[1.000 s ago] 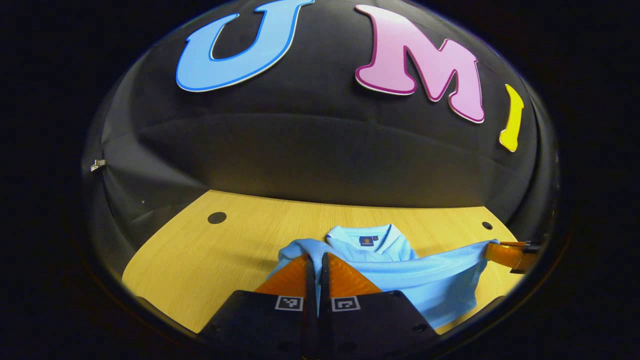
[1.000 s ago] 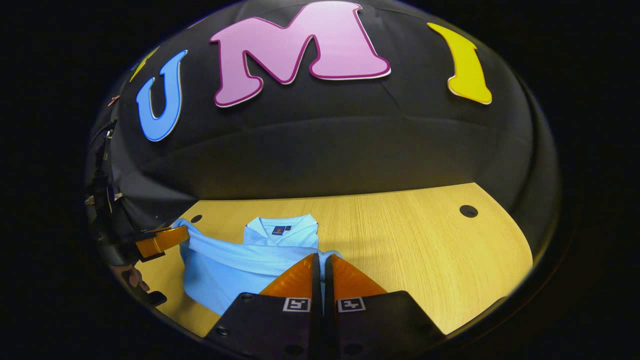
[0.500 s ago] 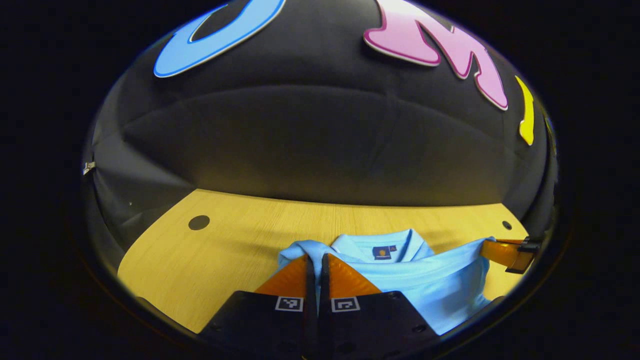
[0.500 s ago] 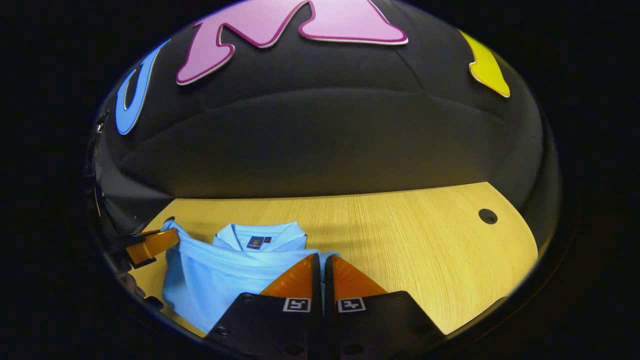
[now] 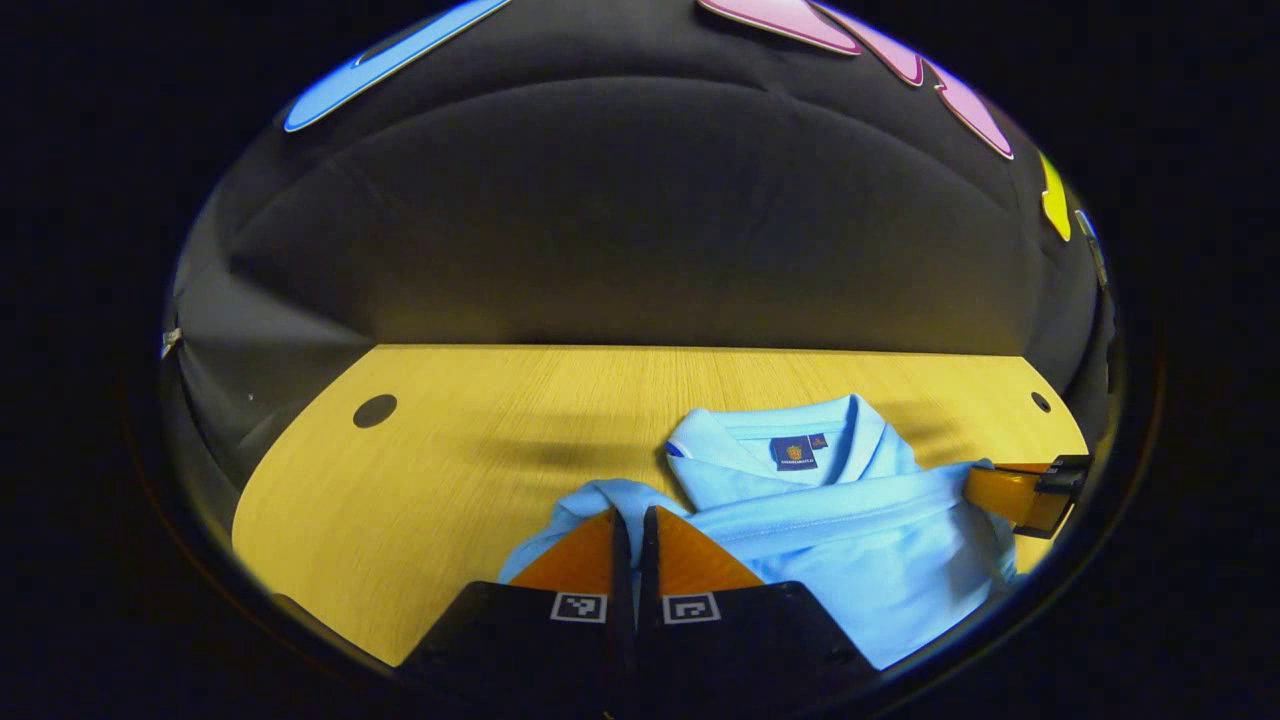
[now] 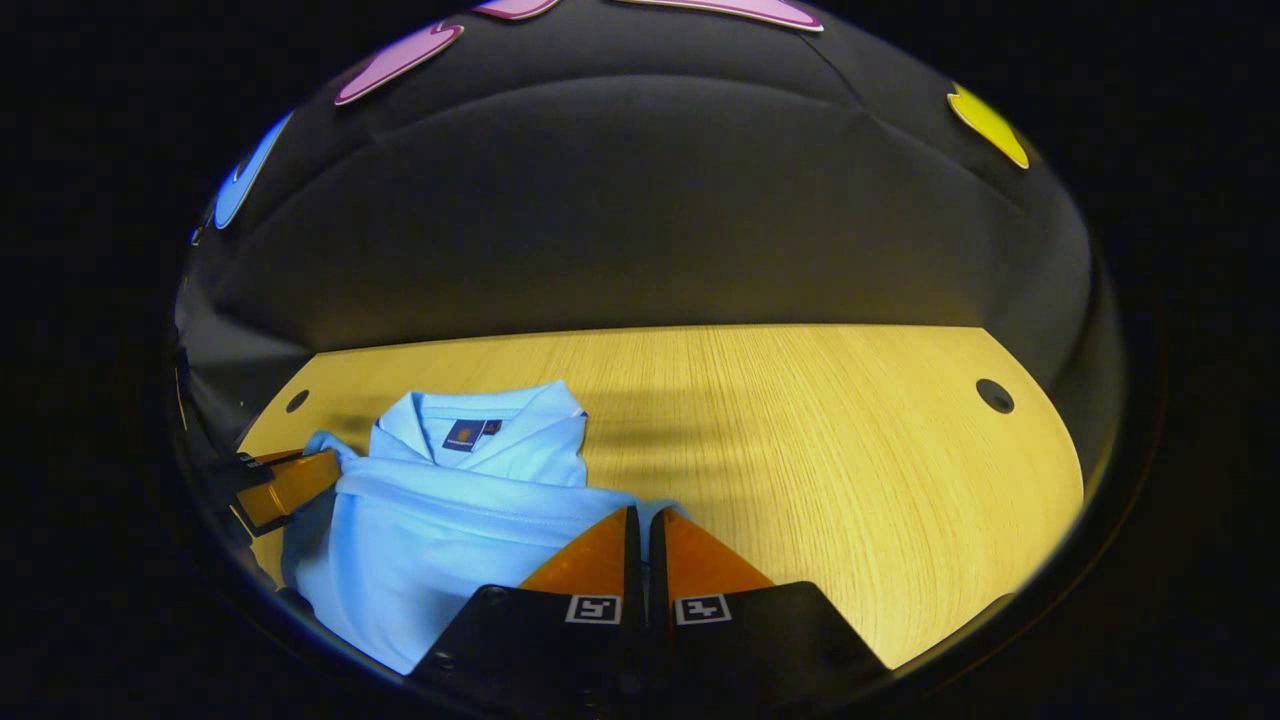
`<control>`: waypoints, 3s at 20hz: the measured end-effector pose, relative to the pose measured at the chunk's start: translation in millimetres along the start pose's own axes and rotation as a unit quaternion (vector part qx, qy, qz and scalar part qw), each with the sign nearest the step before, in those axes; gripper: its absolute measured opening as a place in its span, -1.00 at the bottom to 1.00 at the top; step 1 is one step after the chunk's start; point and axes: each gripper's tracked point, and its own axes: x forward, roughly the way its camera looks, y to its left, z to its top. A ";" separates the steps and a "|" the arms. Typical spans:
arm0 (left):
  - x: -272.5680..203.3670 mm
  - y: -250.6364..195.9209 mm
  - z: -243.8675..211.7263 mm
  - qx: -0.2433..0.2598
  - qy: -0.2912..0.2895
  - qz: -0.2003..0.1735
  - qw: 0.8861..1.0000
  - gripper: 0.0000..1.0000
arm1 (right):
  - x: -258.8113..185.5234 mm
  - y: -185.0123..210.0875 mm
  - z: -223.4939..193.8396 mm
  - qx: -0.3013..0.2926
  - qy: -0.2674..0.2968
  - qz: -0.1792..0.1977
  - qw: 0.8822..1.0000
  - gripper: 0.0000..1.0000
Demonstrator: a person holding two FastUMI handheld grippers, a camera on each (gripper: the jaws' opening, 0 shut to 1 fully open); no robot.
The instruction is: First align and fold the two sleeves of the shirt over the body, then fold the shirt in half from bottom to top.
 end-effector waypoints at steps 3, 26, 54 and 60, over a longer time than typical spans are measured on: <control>3.4 -2.2 -9.2 0.004 0.013 0.000 1.000 -0.87 | 1.3 -1.6 2.6 0.001 -0.004 -0.011 1.000 -0.90; -15.9 3.6 1.0 0.016 -0.033 0.016 0.999 0.75 | -24.4 -15.9 14.1 -0.009 -0.046 -0.046 0.998 0.87; -408.2 -13.0 7.2 0.021 -0.159 -0.032 0.986 0.75 | -386.1 37.9 43.9 -0.038 -0.194 0.033 0.980 0.87; -451.7 -11.1 -9.0 0.016 -0.159 -0.053 0.986 0.75 | -443.0 47.1 18.8 -0.030 -0.195 0.041 0.979 0.90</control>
